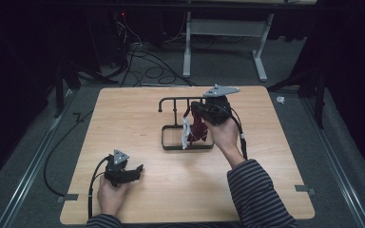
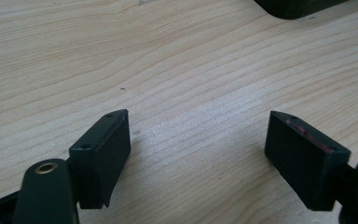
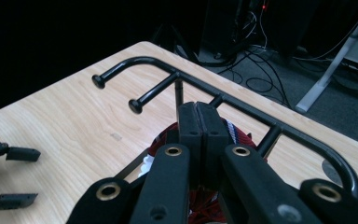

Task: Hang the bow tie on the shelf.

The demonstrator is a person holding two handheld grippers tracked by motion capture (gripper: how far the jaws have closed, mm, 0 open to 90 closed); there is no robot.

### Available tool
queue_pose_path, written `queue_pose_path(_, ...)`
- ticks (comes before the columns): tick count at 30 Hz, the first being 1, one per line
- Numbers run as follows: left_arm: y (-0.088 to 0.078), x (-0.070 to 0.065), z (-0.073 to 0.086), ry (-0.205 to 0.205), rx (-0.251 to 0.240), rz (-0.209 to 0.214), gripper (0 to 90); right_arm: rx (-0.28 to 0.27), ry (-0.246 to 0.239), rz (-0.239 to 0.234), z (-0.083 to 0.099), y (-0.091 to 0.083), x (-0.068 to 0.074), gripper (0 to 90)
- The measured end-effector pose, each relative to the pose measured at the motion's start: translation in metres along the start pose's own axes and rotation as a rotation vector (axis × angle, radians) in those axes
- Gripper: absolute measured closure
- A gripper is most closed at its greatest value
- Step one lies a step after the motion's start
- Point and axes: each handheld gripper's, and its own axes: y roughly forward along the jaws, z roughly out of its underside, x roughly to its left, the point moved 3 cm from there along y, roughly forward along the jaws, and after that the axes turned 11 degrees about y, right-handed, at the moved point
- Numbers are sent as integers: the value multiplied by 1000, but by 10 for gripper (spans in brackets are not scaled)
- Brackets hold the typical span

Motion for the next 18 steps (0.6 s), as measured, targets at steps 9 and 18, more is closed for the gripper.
queue_pose_path(9, 0, 0, 0, 0, 0, 0, 229, -15, 4, -2, -8, 2, 3, 900)
queue_pose_path(18, 0, 0, 0, 0, -2, -1, 229, -1, 2, 40, -12, 9, -2, 900)
